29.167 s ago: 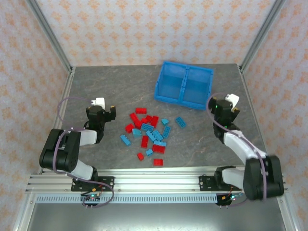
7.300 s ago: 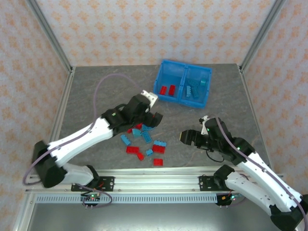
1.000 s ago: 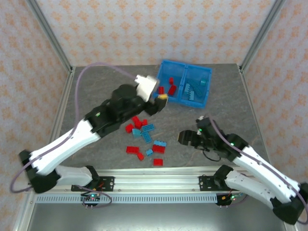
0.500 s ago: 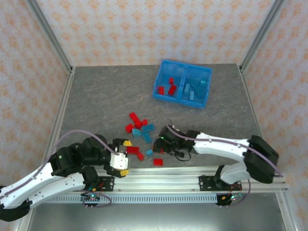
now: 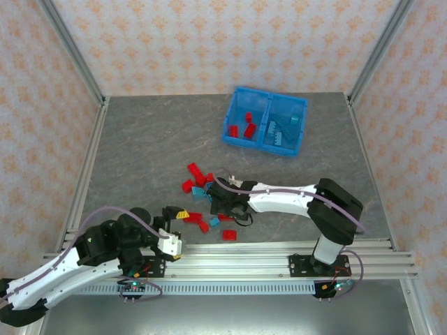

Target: Sort the legos into containers by color

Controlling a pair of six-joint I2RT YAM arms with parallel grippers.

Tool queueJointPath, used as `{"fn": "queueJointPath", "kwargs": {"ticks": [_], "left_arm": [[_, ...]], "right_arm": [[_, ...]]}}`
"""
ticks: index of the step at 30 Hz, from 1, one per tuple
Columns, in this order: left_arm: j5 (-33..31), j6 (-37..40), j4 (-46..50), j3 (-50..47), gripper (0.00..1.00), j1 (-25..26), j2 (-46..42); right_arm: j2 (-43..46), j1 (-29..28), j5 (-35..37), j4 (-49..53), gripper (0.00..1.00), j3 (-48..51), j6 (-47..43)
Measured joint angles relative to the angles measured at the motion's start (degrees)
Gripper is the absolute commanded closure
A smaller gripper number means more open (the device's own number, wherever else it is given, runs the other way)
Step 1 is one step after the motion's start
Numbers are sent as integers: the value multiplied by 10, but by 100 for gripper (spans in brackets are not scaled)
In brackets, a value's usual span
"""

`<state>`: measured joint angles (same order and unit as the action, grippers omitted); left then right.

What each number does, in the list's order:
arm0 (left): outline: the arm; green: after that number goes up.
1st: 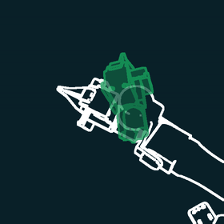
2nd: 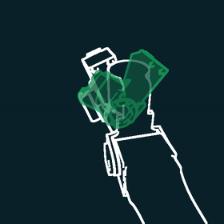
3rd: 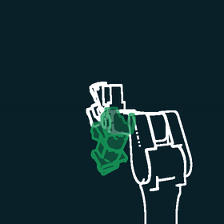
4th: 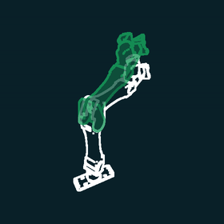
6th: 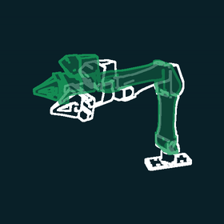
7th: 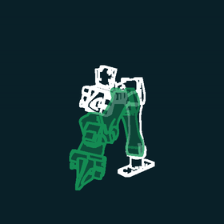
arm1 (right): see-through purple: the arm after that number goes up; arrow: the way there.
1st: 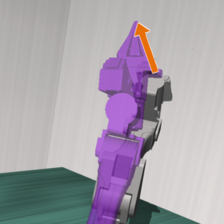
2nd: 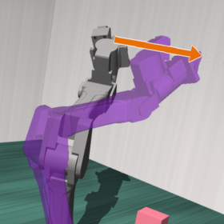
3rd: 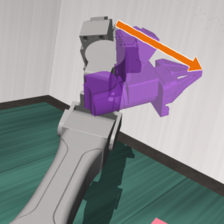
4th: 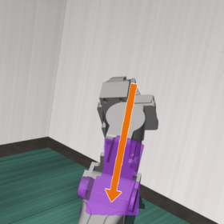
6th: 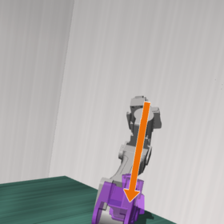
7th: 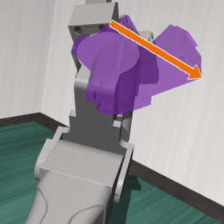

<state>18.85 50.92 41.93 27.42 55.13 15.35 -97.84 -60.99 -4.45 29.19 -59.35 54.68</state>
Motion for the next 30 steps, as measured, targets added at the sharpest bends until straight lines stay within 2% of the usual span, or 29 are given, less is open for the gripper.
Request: {"fn": "queueJointPath", "kwargs": {"ticks": [3, 7, 9, 20, 25, 30], "left_arm": [[0, 0, -10, -4, 0, 0, -13], [0, 0, -13, -6, 0, 0, 1], [0, 0, -13, -6, 0, 0, 12], [0, 0, -19, -14, 0, -1, 9], [0, 0, -24, -17, 0, -2, 9], [0, -2, -36, -21, 0, -6, -2]], "right_arm": [[-16, -1, 5, 12, 24, -6, 2], [-31, -16, 13, 33, 11, -18, 1], [-31, -28, 15, 42, 10, -25, 1], [-34, -42, 17, 49, 39, -25, 0], [-32, -42, 24, 49, 46, -25, 0], [-5, -42, 46, 53, 46, -7, 0]]}}
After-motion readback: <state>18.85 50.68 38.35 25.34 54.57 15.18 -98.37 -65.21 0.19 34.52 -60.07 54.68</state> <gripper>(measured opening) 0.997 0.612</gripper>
